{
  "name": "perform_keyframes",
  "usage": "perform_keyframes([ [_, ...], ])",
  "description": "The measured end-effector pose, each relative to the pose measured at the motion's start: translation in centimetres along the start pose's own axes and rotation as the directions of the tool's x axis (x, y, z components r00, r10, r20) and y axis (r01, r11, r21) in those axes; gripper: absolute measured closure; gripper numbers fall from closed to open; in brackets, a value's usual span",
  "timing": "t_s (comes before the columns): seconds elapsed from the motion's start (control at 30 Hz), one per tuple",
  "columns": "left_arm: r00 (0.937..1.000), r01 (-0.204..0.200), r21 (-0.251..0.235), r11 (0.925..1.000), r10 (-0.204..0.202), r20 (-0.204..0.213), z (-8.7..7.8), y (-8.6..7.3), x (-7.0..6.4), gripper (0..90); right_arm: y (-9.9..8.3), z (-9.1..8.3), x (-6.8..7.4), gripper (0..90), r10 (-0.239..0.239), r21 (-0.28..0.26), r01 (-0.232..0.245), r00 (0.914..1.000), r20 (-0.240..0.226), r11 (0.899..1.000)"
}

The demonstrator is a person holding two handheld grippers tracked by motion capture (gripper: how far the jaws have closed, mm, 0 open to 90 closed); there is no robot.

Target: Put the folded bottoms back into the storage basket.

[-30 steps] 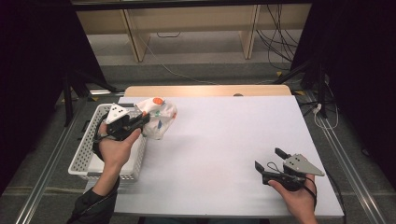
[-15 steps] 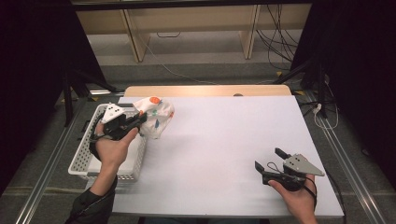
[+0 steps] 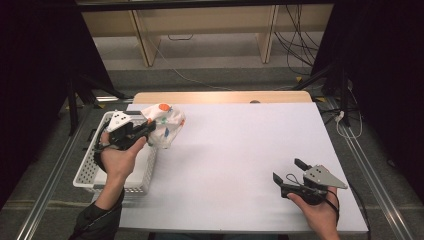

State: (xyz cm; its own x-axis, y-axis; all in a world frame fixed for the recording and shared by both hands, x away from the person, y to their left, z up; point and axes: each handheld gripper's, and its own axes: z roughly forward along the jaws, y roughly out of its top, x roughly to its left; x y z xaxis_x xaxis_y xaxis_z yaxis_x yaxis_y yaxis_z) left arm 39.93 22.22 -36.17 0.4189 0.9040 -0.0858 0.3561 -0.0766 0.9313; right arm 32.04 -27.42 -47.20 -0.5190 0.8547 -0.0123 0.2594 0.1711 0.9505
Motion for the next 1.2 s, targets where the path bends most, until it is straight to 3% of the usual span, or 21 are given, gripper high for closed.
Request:
perform_keyframes([
  [1.2, 0.9998, 0.010, -0.001, 0.9999, -0.010, -0.017, -0.50, -0.03, 0.88, 82.9, -0.01, -0.01, -0.02, 10.6, 0.002, 0.001, -0.002, 1.0000, 0.002, 1.000],
])
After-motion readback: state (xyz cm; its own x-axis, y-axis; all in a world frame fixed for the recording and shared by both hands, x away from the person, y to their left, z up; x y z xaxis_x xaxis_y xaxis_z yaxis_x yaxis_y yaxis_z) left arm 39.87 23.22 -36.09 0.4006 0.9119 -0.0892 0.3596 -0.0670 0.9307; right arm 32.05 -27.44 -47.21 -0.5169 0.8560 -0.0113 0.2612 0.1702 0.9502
